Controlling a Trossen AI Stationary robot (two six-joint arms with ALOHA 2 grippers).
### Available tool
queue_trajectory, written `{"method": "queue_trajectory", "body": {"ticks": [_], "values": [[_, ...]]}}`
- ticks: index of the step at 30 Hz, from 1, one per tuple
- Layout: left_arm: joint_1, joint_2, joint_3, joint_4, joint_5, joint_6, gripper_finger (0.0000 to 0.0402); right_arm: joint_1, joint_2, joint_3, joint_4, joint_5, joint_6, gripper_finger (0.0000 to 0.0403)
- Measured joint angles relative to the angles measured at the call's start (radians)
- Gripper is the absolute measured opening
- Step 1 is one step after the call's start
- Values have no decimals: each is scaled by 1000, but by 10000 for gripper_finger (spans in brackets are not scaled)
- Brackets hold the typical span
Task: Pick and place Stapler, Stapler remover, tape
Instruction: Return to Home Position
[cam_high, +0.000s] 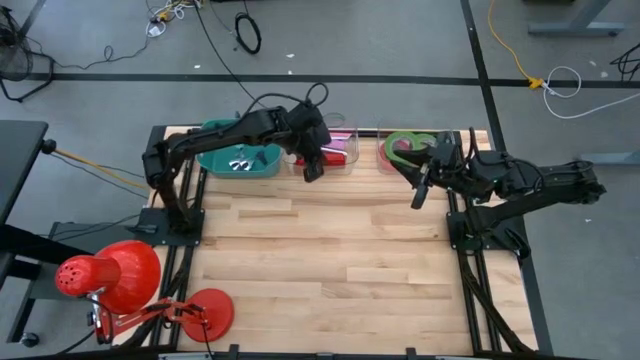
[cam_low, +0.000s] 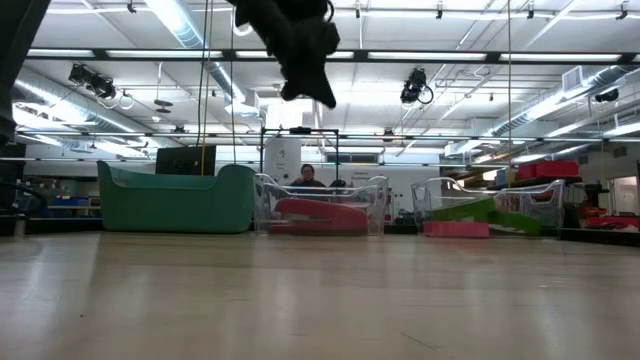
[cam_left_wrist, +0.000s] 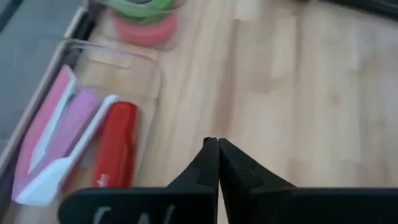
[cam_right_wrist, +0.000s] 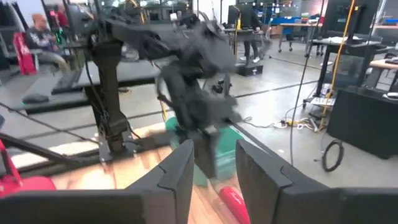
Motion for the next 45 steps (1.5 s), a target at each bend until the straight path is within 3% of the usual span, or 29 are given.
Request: {"method": "queue_trajectory", "body": {"ticks": [11,26,33,45], "values": [[-87,-161,0,53,7,-97,2,0,-3,0,-5,2,-129,91],[-247,-262,-31,166,-159,-200,1,0,-3,0,-2,2,-109,91],[-275,-311,-233,393,-156,-186,1,0,-2,0,2,2,-109,91],[-275,-509,-705,778,27,-119,1,0,-2,0,17,2,-109,91]]}}
